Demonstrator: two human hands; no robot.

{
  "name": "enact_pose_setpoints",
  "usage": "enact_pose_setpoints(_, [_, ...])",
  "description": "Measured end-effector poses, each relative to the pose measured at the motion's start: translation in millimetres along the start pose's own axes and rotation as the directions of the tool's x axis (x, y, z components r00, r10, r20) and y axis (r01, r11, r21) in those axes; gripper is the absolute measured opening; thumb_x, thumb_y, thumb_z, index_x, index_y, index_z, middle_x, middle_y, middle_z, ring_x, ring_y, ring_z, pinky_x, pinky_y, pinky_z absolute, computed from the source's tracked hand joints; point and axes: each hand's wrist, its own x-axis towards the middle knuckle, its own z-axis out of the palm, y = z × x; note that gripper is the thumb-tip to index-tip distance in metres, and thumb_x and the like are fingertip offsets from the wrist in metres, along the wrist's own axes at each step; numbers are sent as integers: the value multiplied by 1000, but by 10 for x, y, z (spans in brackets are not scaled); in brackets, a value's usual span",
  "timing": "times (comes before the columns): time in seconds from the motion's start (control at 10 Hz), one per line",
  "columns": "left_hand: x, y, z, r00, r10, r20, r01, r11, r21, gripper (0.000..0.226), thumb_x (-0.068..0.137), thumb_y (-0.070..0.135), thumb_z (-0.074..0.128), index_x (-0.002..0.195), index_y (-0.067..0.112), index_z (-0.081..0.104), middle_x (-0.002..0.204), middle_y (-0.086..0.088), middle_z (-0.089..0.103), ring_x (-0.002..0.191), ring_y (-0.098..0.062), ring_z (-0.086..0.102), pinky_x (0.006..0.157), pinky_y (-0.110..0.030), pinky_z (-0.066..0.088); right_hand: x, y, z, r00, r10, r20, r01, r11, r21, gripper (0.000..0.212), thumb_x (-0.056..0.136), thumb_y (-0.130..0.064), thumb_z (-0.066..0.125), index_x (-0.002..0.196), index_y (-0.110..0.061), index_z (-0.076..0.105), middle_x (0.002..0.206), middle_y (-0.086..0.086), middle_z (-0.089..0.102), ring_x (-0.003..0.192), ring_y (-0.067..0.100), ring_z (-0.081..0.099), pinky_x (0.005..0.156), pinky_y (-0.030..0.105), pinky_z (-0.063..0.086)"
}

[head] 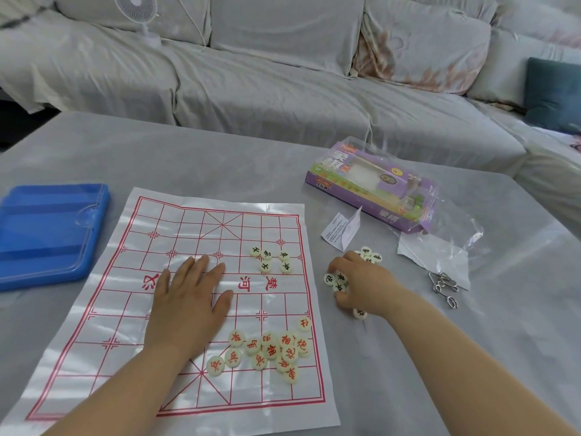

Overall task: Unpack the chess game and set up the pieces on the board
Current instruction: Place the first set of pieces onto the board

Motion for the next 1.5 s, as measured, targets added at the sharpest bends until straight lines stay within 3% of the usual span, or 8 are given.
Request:
enact_pose_setpoints(0.3, [18,-9,23,1000,-4,-13,4,1000,-23,73,74,51,5,143,32,19,154,5,9,142,-16,1,113,-38,-4,58,41,19,999,31,-35,-25,988,154,30,84,-23,56,112,-16,48,112,-1,42,88,14,43,78,26,41])
enact_pose_setpoints(0.6, [22,-14,26,1000,-4,-8,4,1000,-12,73,74,52,3,143,33,17,154,6,7,142,-15,0,113,-37,-5,67,65,-1,999,36,-9,-35,999,18,35,89,-41,50,113,-16,48,119,0,47,100,20,52,78,28,40])
enact_pose_setpoints(1.0, [24,-16,24,1000,-3,-10,2,1000,-13,70,78,52,4,143,33,16,154,6,6,142,-15,-1,113,-37,-5,50,50,19,999,-2,-45,2,1000,-5,27,92,-23,45,118,-17,49,117,0,51,100,20,52,77,26,40])
enact_pose_setpoints(1.1, [24,-18,41,1000,1,-15,-1,1000,-13,67,81,54,4,143,32,18,154,5,8,142,-16,0,113,-37,-4,97,63,5,999,23,-25,-22,1000,15,26,89,-20,48,115,-15,51,103,1,54,85,15,46,71,24,36])
enact_pose_setpoints(1.3, [16,-20,31,999,1,-32,-3,999,-46,75,74,54,4,142,30,23,153,4,13,142,-17,5,113,-38,-3,150,75,-119,996,28,-82,-15,989,150,23,85,-14,51,107,-14,56,69,-15,40,81,13,44,70,21,33])
enact_pose_setpoints(1.4, [21,-24,31,1000,8,-24,-8,1000,-19,90,63,58,-14,143,32,17,154,5,8,142,-16,1,113,-38,-5,194,-149,-157,994,-33,-103,53,979,199,21,85,-18,55,107,-16,56,74,-13,46,80,11,46,66,17,37])
enact_pose_setpoints(1.5, [28,-33,45,1000,6,-21,-6,1000,-14,91,61,58,-17,143,34,14,154,6,6,142,-15,-1,113,-38,-5,277,-494,-139,981,-140,-136,166,965,202,24,87,-24,55,111,-18,55,90,-7,51,83,10,47,74,21,41])
